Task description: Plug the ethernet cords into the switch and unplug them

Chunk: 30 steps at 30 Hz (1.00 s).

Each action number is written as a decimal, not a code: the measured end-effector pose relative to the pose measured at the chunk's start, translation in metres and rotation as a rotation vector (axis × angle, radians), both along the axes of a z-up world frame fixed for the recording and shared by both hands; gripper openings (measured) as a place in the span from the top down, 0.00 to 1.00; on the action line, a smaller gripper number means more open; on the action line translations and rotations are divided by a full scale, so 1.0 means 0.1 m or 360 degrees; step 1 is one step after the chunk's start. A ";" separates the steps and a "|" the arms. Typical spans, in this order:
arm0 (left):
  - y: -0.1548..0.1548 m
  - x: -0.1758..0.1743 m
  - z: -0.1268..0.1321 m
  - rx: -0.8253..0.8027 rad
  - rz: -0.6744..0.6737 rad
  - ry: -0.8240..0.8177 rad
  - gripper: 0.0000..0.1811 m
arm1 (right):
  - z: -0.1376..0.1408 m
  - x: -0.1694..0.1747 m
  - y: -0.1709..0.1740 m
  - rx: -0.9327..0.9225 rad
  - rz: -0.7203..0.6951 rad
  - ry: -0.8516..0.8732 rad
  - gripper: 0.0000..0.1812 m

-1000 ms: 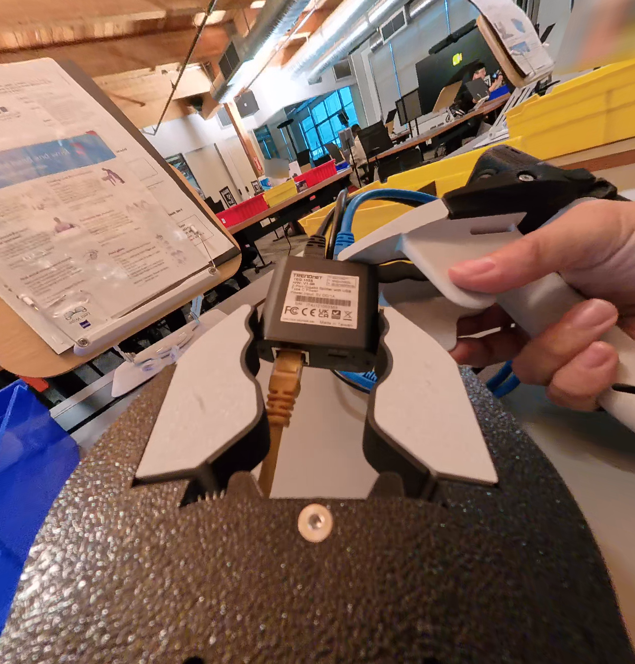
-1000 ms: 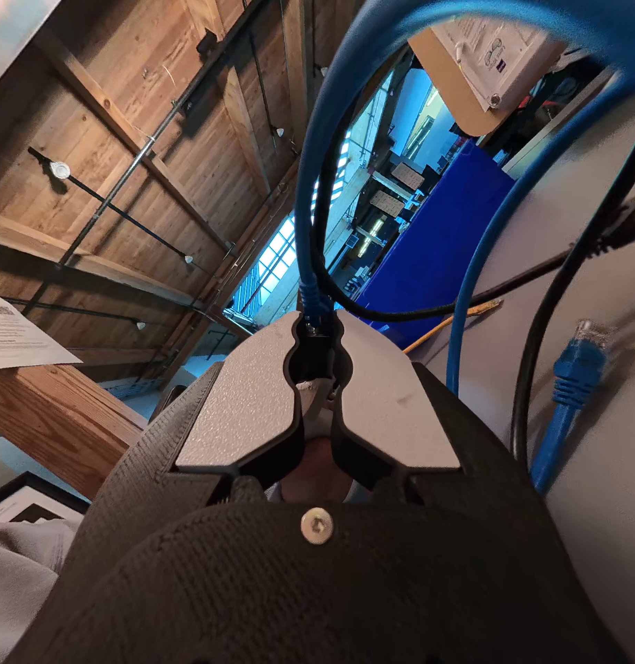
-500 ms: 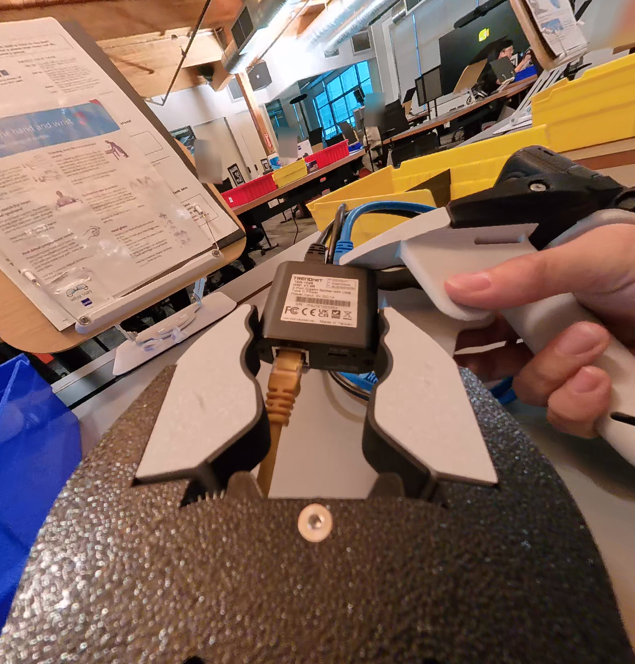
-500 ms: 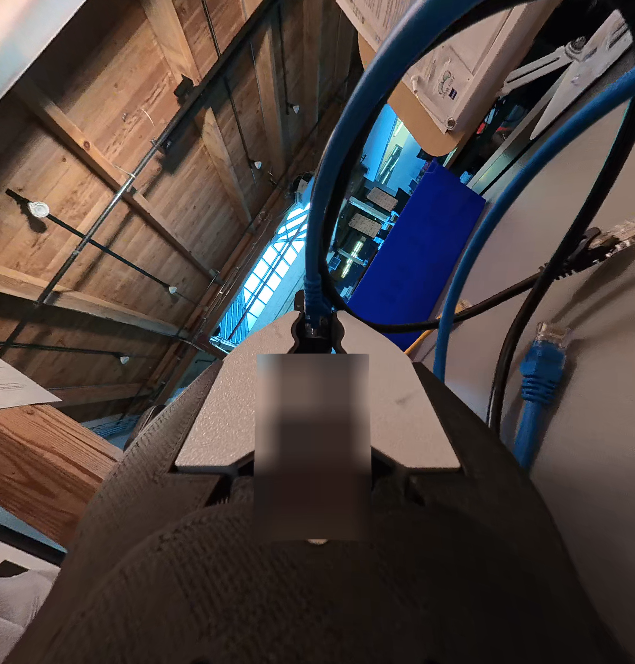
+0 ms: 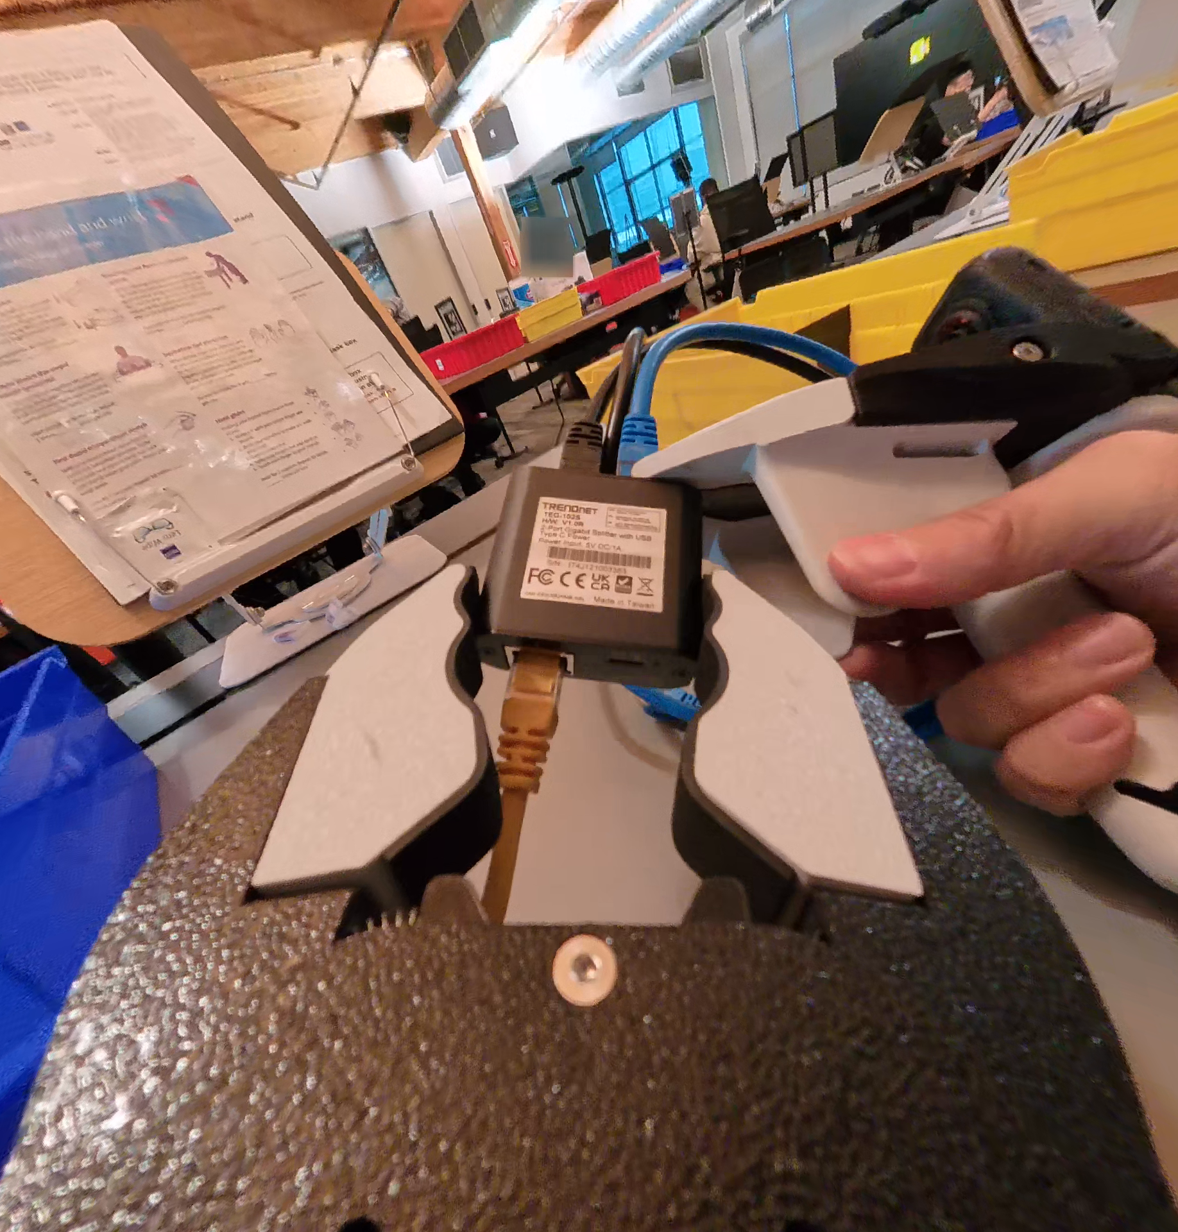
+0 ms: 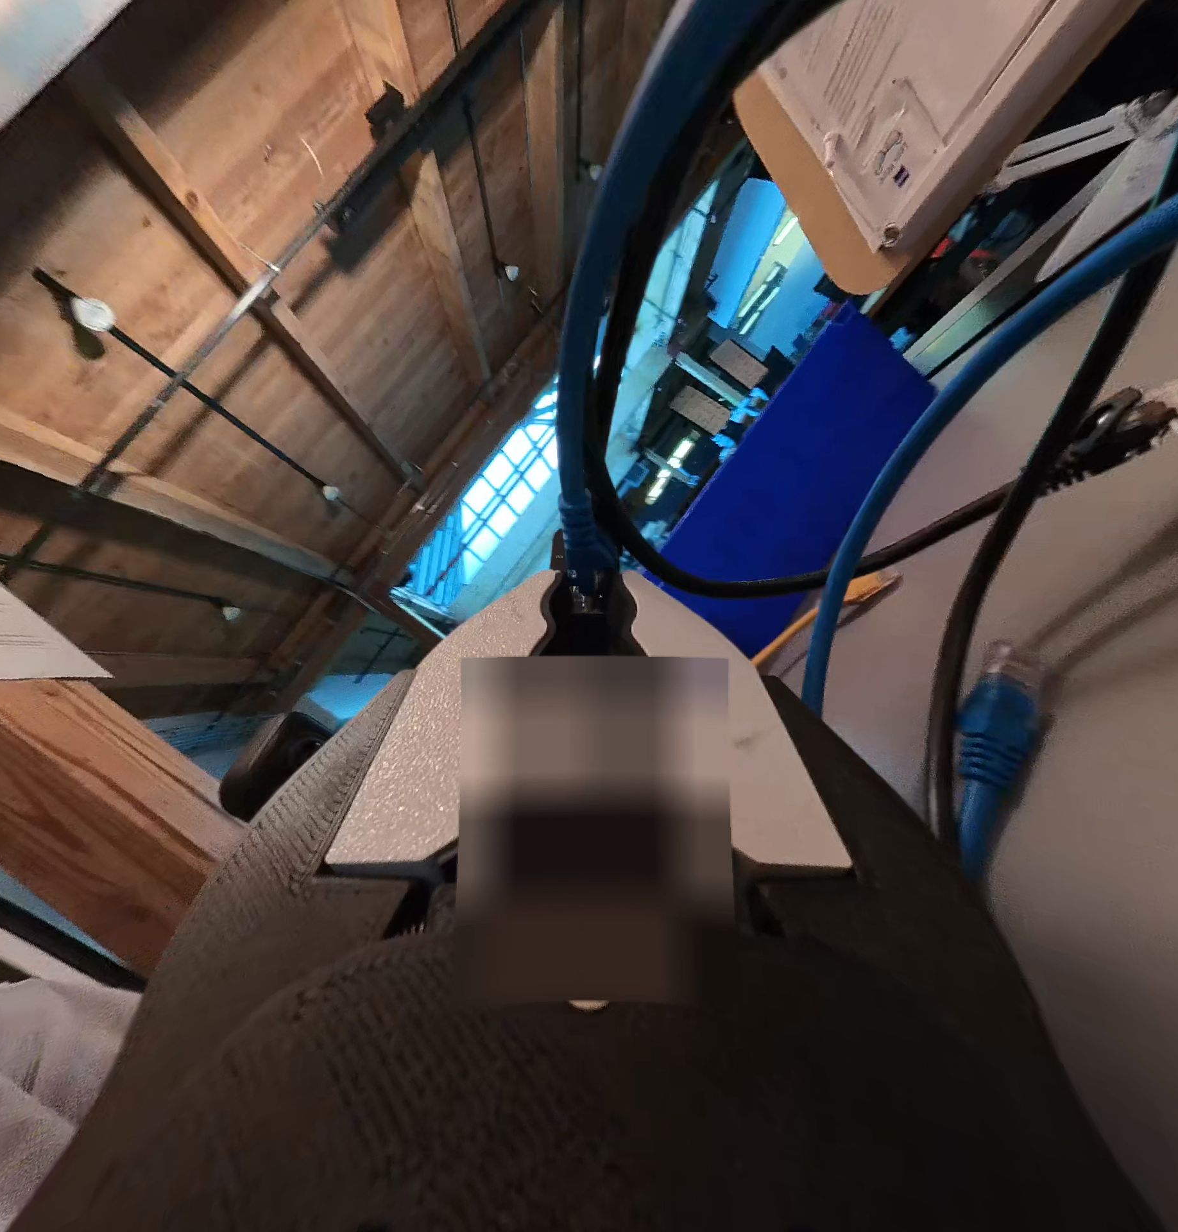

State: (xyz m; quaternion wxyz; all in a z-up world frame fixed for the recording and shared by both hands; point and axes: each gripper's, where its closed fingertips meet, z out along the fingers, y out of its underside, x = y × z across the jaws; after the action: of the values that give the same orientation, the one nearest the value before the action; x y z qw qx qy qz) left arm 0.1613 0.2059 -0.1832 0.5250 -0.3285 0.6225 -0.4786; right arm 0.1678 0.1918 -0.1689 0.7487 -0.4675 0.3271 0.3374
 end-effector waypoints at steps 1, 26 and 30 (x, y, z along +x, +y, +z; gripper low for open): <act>0.00 0.00 0.00 0.0030 0.0014 -0.0002 0.66 | 0.01 -0.01 0.00 0.0001 0.0013 -0.0030 0.93; 0.28 -0.02 0.19 -0.0130 0.0221 -0.0046 0.66 | 0.60 -0.17 -0.30 -0.0318 0.0249 -0.0892 0.94; 0.50 -0.08 0.44 -0.0383 0.0247 -0.0098 0.66 | 0.55 -0.31 -0.43 -0.0617 0.0424 -0.1173 0.94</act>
State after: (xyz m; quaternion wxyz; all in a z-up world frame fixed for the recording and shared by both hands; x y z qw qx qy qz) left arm 0.1531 0.2554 -0.1393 0.5361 -0.4214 0.5169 -0.5175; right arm 0.1365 0.1484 -0.1141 0.6637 -0.7267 0.0322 0.1739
